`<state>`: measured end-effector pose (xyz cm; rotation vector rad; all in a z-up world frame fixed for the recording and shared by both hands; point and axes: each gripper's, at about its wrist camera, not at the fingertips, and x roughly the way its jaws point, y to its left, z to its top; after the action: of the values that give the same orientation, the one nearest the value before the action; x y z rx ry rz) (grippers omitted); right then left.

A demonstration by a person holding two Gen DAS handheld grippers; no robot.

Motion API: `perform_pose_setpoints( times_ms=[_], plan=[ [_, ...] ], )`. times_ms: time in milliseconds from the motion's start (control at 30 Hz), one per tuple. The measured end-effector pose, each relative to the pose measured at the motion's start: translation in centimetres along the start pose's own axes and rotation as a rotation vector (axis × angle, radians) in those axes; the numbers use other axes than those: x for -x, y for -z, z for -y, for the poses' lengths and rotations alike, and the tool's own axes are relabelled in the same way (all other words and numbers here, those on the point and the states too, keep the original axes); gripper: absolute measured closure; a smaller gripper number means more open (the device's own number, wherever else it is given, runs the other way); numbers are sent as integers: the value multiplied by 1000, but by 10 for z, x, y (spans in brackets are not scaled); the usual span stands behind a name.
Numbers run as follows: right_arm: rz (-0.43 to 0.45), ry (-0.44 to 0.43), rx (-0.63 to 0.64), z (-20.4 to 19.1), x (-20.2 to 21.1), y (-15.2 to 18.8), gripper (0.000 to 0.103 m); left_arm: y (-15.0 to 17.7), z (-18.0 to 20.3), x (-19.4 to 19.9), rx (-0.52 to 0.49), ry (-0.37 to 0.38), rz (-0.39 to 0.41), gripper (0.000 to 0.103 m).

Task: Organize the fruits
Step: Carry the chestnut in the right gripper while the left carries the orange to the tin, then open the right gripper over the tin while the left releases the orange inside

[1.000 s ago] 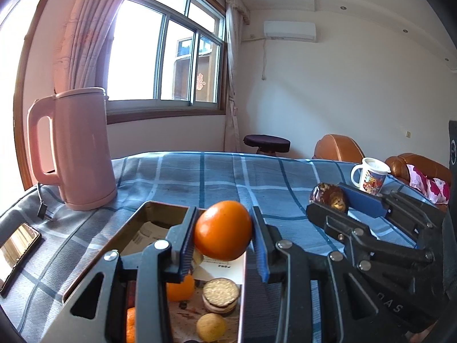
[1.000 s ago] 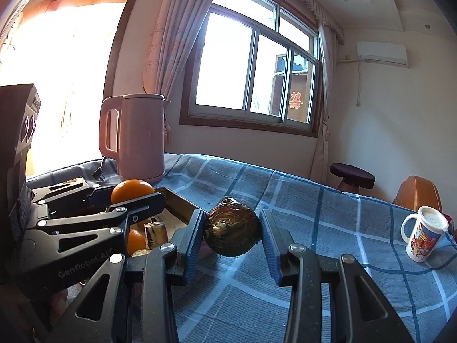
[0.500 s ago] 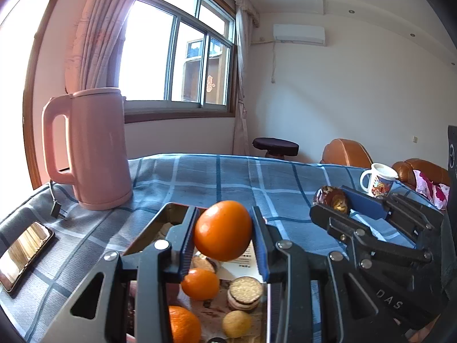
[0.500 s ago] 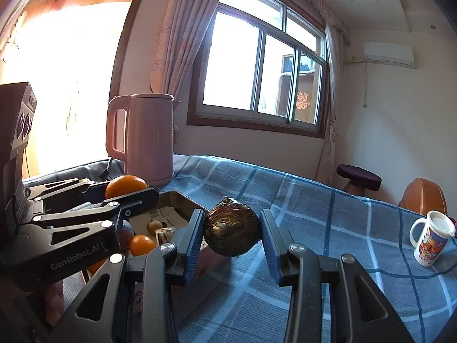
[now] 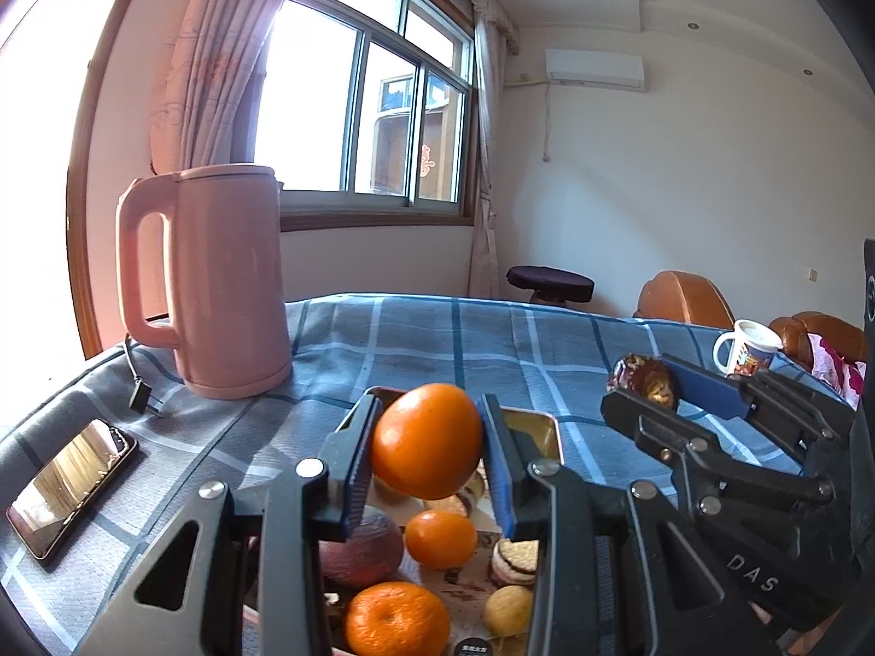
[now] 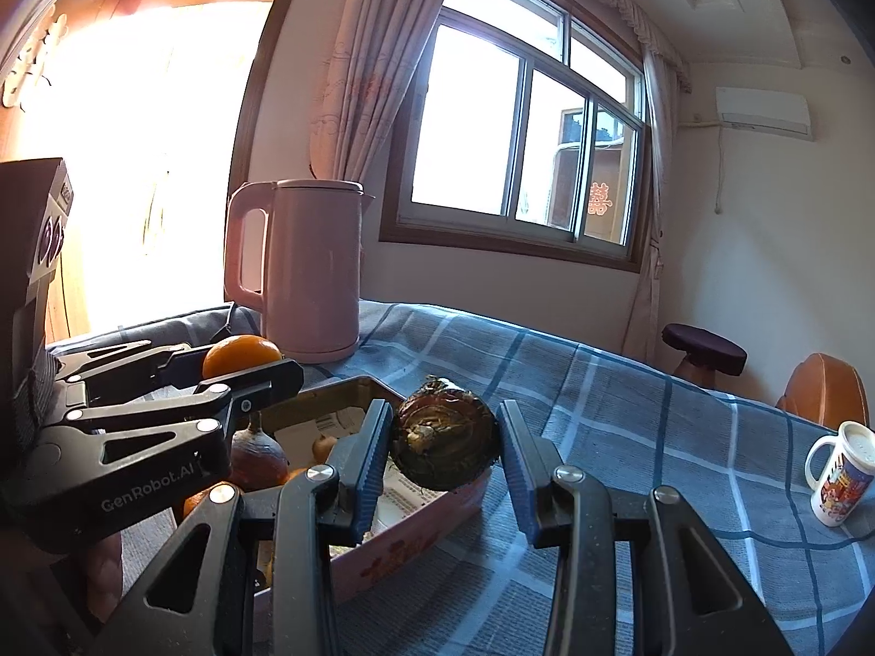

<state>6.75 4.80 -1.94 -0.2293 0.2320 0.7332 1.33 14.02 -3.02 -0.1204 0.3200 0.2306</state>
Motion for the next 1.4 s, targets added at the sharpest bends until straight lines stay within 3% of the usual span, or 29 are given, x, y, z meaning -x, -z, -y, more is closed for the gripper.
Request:
perform_pose_setpoints(
  times_ms=[1000,1400],
  plan=[
    [-22,-62,37,-31,-18,-8,61,2,-29,-1,-3,-75,-62,65],
    [-116,-106,30,-39,-36,2,61,7,-37,-4,-8,-97,-107,65]
  ],
)
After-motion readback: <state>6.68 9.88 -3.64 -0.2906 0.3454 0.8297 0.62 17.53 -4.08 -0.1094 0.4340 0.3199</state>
